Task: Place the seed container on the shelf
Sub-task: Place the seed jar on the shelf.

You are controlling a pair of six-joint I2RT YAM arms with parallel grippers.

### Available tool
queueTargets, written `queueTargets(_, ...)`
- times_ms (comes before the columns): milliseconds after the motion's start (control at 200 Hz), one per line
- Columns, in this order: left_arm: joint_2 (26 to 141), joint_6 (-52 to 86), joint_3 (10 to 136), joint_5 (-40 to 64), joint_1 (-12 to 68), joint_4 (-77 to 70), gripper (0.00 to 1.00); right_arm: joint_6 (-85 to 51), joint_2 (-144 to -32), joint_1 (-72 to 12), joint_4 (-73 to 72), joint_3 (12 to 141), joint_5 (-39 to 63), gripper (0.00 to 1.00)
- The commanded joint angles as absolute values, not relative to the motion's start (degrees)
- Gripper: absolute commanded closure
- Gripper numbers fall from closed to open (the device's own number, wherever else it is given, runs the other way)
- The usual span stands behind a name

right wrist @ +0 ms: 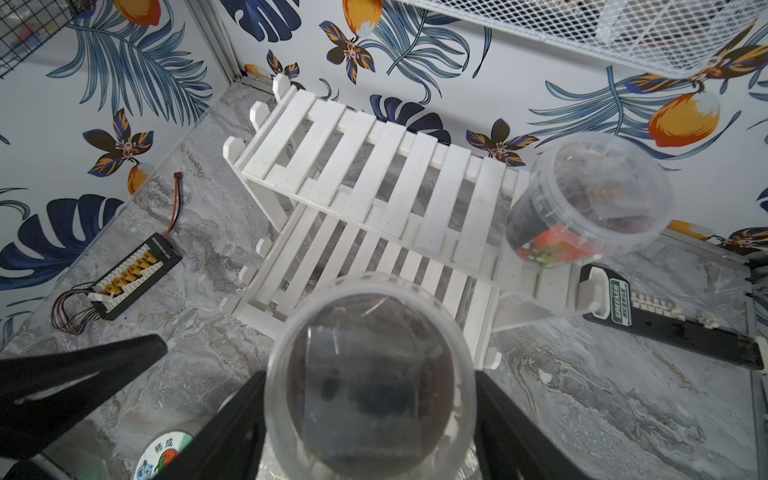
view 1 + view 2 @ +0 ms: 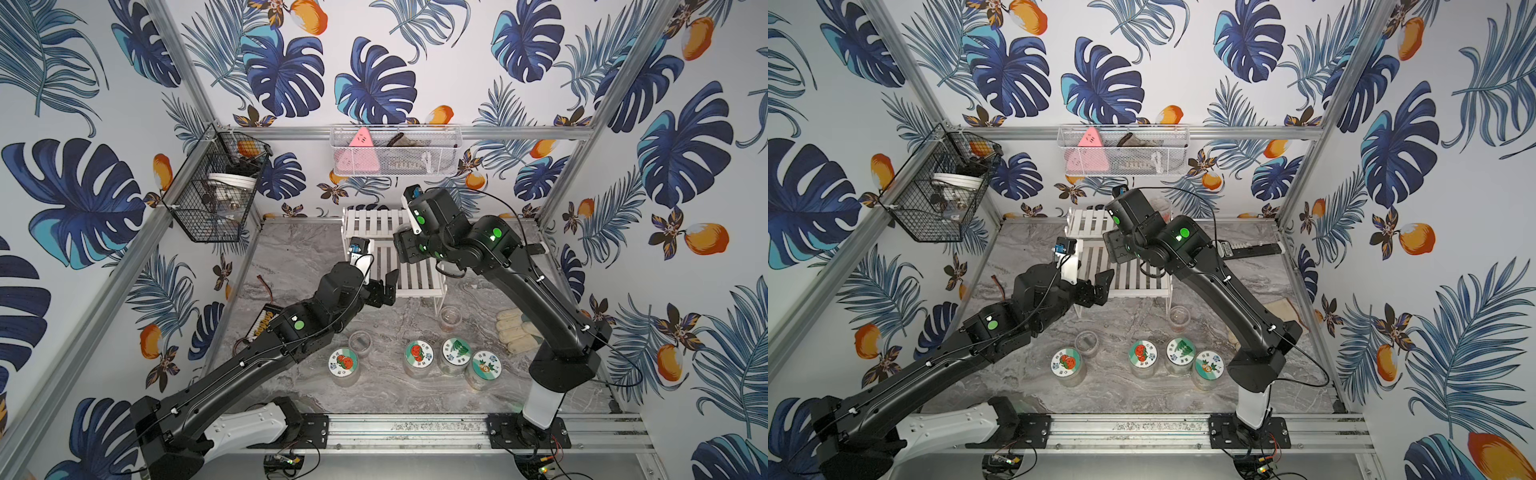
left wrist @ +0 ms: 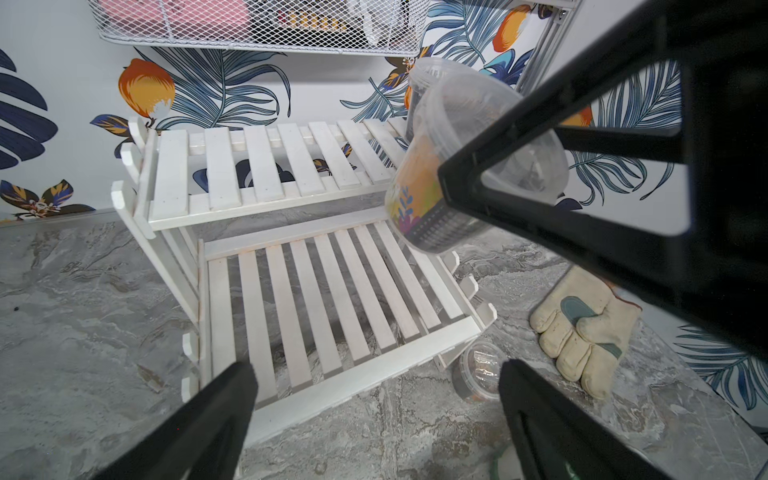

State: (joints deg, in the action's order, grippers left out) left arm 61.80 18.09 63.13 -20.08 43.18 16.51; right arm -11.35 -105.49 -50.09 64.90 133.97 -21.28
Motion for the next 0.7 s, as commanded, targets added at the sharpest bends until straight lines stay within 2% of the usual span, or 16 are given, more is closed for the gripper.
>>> queueTargets(0, 62.72, 18.63, 64.24, -16.50, 41.08, 16.72, 0.01, -10.22, -106.82, -49.03, 64.07, 135.86, -22.44, 0.25)
queueTargets(345, 66.48, 18.37, 68.55, -11.97, 36.81, 17.16, 0.01, -9.32, -111.85, -43.23, 60.12, 139.25, -18.48, 0.26)
queueTargets(691, 67.29, 17.34, 68.93, -11.42, 35.03, 16.79, 0.01, -8.72, -115.13, -41.75, 54.96, 140.15, -18.03, 0.26)
